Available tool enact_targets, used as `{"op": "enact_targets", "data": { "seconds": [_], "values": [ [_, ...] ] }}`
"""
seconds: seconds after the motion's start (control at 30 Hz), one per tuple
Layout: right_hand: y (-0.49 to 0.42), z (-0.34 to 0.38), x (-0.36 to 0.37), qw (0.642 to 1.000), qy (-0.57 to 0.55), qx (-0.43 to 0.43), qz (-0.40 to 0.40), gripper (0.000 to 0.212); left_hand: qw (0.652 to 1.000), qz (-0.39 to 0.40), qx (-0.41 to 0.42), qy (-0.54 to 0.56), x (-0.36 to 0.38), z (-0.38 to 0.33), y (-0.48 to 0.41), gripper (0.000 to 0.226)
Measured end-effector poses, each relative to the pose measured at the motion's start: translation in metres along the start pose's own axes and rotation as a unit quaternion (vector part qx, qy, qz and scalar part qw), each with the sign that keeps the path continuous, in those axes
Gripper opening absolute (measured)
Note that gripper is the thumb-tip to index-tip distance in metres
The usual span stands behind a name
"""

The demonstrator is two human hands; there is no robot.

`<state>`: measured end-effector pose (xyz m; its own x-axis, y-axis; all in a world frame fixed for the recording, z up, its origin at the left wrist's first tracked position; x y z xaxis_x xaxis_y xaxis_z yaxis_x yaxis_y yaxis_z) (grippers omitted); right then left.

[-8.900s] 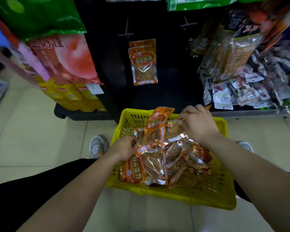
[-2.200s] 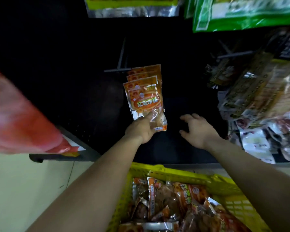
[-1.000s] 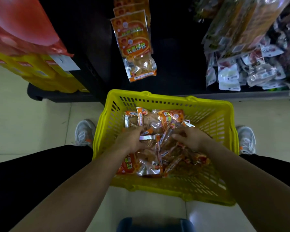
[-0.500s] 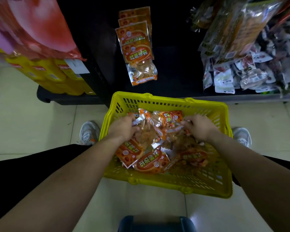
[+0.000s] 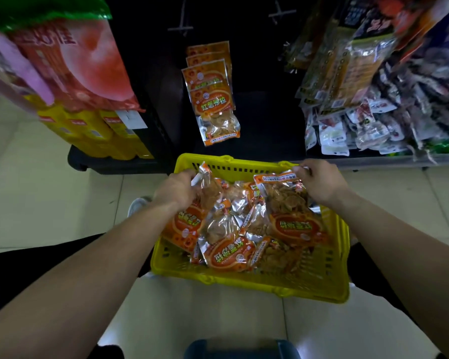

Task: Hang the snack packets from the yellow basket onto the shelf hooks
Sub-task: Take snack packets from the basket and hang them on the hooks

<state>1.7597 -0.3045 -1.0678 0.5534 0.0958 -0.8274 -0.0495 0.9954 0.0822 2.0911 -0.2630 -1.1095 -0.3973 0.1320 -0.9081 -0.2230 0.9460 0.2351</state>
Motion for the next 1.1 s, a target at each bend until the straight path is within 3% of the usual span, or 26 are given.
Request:
{"op": "enact_targets", "data": {
  "seconds": [0.37, 0.47, 0.7, 0.77, 0.87, 0.97, 1.1],
  "values": [
    [-0.021, 0.001, 0.04, 0.993, -0.099, 0.063, 0.01, 0.035, 0.983, 0.03, -0.024, 0.181, 0.039, -0.007, -0.015, 0.01],
    [-0.021, -0.011, 0.073, 0.993, -0.034, 0.093, 0.065, 0.028, 0.979, 0.057, -0.062, 0.187, 0.059, 0.005, -0.019, 0.025],
    [0.005, -0.023, 0.124, 0.971, 0.174, 0.1, 0.13, 0.099, 0.973, 0.092, -0.089, 0.193, 0.096, 0.019, -0.008, 0.054],
    [0.015, -0.031, 0.139, 0.966, 0.167, 0.114, 0.164, 0.12, 0.972, 0.098, -0.092, 0.192, 0.103, 0.021, -0.004, 0.061],
    [0.025, -0.039, 0.157, 0.968, 0.111, 0.127, 0.189, 0.133, 0.968, 0.119, -0.09, 0.202, 0.112, 0.018, 0.003, 0.081],
    [0.025, -0.036, 0.164, 0.967, 0.149, 0.105, 0.176, 0.131, 0.958, 0.128, -0.083, 0.243, 0.119, 0.013, 0.009, 0.089],
    [0.013, -0.031, 0.159, 0.972, 0.173, 0.101, 0.122, 0.101, 0.956, 0.109, -0.09, 0.257, 0.119, 0.018, 0.009, 0.084]
  ]
}}
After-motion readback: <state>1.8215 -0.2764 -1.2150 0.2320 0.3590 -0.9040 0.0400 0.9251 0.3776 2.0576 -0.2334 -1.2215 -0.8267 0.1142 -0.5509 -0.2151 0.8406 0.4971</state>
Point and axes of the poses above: each hand's wrist, its own y-axis away from the middle knuckle, its own x-axis out of the palm, z = x × y, the point moved 9 cm from there along -y, towards the middle knuckle, and after that the axes turned 10 degrees about -z, right-handed, at the moved point
